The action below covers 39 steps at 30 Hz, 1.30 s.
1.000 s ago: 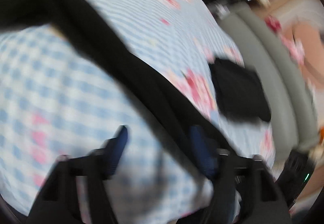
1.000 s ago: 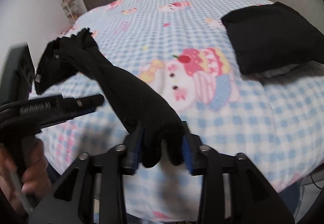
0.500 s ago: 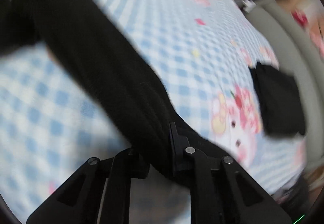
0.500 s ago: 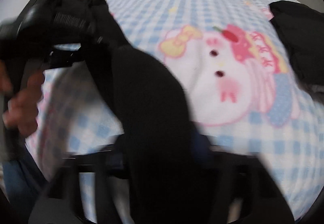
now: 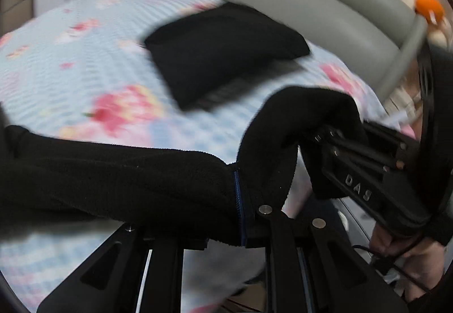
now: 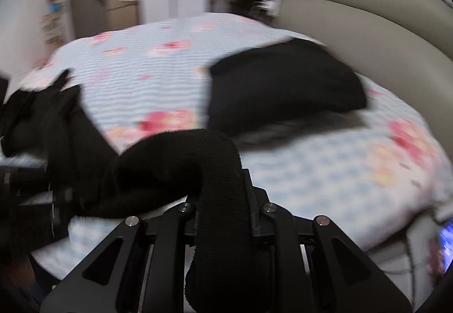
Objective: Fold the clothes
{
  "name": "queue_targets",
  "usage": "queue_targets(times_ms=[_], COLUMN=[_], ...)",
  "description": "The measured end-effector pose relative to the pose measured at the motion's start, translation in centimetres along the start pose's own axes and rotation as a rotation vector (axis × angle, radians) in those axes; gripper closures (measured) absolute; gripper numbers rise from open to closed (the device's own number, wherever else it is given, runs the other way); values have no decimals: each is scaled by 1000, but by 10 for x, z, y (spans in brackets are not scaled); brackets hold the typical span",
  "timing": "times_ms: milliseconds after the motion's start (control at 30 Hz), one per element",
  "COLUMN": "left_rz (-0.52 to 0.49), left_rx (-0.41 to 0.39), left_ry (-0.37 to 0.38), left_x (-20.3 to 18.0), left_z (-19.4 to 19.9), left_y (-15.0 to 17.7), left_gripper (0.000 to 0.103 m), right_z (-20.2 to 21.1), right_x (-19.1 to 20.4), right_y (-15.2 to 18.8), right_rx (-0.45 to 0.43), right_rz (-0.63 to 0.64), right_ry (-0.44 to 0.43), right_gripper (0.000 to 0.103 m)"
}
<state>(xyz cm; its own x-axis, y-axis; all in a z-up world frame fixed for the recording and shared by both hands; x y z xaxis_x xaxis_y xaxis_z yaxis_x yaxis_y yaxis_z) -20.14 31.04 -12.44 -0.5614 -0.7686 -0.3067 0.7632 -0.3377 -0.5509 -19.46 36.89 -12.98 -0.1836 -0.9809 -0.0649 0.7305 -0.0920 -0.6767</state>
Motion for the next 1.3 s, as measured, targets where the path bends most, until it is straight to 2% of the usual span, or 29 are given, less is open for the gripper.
queue_targets(times_ms=[67,133,167,200,233,333,367,433,467,533,600,633,700,767,800,833,900,967,1033,1067,1100,1133,1167,1200,1233,1267,1300], left_rz=[40,104,135,155,172,249,291,386,447,573,742,828,991,1109,1138,1140,1141,1129,1078,1032,998,965,931,893,862,836,815], left_rx=[58,99,111,101,76,-13,-48,-119,-161,-242,-312,-328,-355,-374,-380,-387,-396,-363,-362,-355,-330,-305,-280,-265,-264,-270,-291], left_ry=[10,54,77,77,68,31,13,-64,-131,-250,-370,-408,-408,-279,-223,-203,-173,-220,-295,-355,-419,-475,-504,-521,-535,-537,-519], left_x=[0,19,29,37,50,96,115,160,190,245,306,335,385,418,427,434,448,455,456,454,453,452,449,445,442,438,433], left_z=[-21,-22,-19,-10,5,54,71,108,131,172,212,226,241,240,238,235,231,224,225,227,229,230,231,233,237,243,253], left_y=[10,25,33,39,48,72,81,101,116,147,184,205,239,255,255,249,239,230,217,212,210,208,207,207,206,205,203], left_gripper=[87,81,73,62,58,53,51,51,51,51,44,44,44,44,40,37,18,16,20,31,48,53,60,71,78,93,96], right_z=[-2,10,15,20,24,38,40,46,48,43,40,39,35,27,20,9,-21,-51,-76,-87,-99,-102,-101,-100,-96,-89,-82], right_x=[-17,-15,-8,3,14,56,76,118,140,190,239,259,297,321,331,340,351,361,375,381,388,390,390,389,386,379,367], right_y=[10,25,30,32,34,30,26,24,25,31,45,51,59,59,56,53,46,42,44,48,54,57,57,56,54,47,38], right_rx=[62,96,102,100,99,78,69,66,71,105,152,171,175,157,147,139,161,200,256,278,295,302,301,300,286,253,212], right_rz=[-39,-66,-65,-54,-42,-1,14,61,93,163,227,252,319,368,390,412,444,467,480,504,540,555,556,556,552,546,533], right_ry=[-8,-77,-110,-137,-165,-271,-319,-413,-462,-547,-630,-658,-676,-643,-614,-570,-465,-385,-365,-357,-351,-356,-371,-386,-392,-383,-362], right_gripper=[79,76,76,75,71,61,54,43,38,38,38,38,37,26,22,15,14,12,6,0,0,0,7,16,38,58,66])
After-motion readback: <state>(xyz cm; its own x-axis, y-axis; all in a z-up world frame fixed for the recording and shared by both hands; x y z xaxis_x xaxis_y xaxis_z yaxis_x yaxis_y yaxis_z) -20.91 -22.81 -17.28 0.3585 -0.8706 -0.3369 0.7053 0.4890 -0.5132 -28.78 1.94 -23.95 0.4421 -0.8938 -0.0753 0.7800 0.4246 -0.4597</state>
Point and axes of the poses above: each gripper's, at about its wrist camera, not at the fingertips, and z roughly against the way its jaws point, x to its left, y to its underside, the point moved 9 cm from there along -z, roughly the way its jaws point, and after that the axes turned 2 degrees about x, right-handed, at the moved point
